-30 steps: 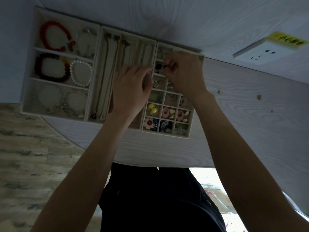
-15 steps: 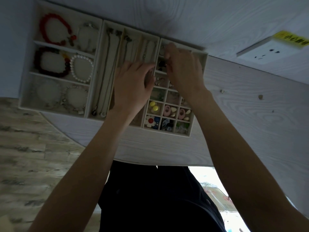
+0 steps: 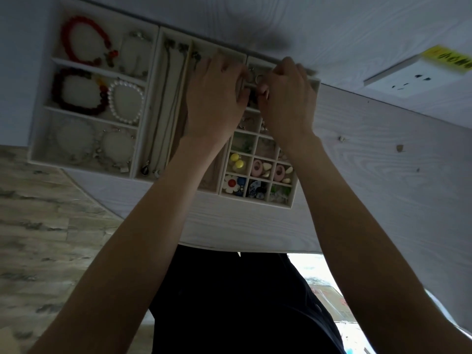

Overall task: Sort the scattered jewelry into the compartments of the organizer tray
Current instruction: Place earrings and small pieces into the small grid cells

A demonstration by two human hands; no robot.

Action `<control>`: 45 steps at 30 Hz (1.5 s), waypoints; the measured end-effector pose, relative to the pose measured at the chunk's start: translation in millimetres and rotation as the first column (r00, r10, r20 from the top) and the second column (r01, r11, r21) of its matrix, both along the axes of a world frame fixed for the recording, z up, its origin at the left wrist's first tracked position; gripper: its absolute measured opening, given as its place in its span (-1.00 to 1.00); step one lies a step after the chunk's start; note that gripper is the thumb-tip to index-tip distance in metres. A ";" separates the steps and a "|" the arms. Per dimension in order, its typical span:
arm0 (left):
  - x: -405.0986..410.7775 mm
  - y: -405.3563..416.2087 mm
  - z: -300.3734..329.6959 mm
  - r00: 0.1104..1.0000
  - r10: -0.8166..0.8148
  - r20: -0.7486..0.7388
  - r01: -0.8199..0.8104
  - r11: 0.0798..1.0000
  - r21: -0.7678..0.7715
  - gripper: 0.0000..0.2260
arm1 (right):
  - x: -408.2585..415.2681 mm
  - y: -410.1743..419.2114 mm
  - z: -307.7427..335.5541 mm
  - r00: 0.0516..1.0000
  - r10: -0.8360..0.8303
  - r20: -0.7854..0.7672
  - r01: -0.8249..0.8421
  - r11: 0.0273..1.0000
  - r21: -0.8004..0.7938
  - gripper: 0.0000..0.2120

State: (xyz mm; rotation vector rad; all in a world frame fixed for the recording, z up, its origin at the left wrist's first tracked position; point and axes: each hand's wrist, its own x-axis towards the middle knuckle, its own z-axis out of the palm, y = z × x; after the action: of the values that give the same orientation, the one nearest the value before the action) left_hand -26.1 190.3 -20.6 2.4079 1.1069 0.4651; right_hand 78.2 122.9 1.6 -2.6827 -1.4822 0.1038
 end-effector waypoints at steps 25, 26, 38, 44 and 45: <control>10.2 3.6 -6.7 0.997 -0.026 -0.076 0.028 0.999 0.022 -0.79 | -5.5 -4.3 -8.1 0.976 -0.158 -0.151 0.174 0.980 0.100 -0.87; 7.2 4.0 -6.7 0.997 -0.038 -0.068 0.040 0.999 0.019 -0.79 | -5.6 -4.9 -8.5 0.975 -0.161 -0.154 0.178 0.979 0.101 -0.87; -17.2 -16.5 7.6 0.994 -0.107 0.015 0.107 0.994 0.001 -0.78 | -11.5 -34.7 -3.3 0.960 -0.054 -0.276 0.171 0.891 0.421 -0.89; -11.9 -52.1 9.2 0.957 -0.285 -0.059 0.286 0.958 0.013 -0.67 | 9.8 -128.3 -0.1 0.926 -0.232 -0.299 0.342 0.852 0.397 -0.87; -13.3 -54.7 9.0 0.955 -0.289 -0.064 0.290 0.957 0.014 -0.65 | 17.7 -141.9 -4.7 0.902 -0.296 -0.315 0.404 0.837 0.369 -0.87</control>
State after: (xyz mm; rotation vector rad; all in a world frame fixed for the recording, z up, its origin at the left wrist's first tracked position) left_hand -39.4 135.6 -11.5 2.5650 0.7552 0.3087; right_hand 95.9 -19.1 -3.1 -2.4180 -0.8011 0.0740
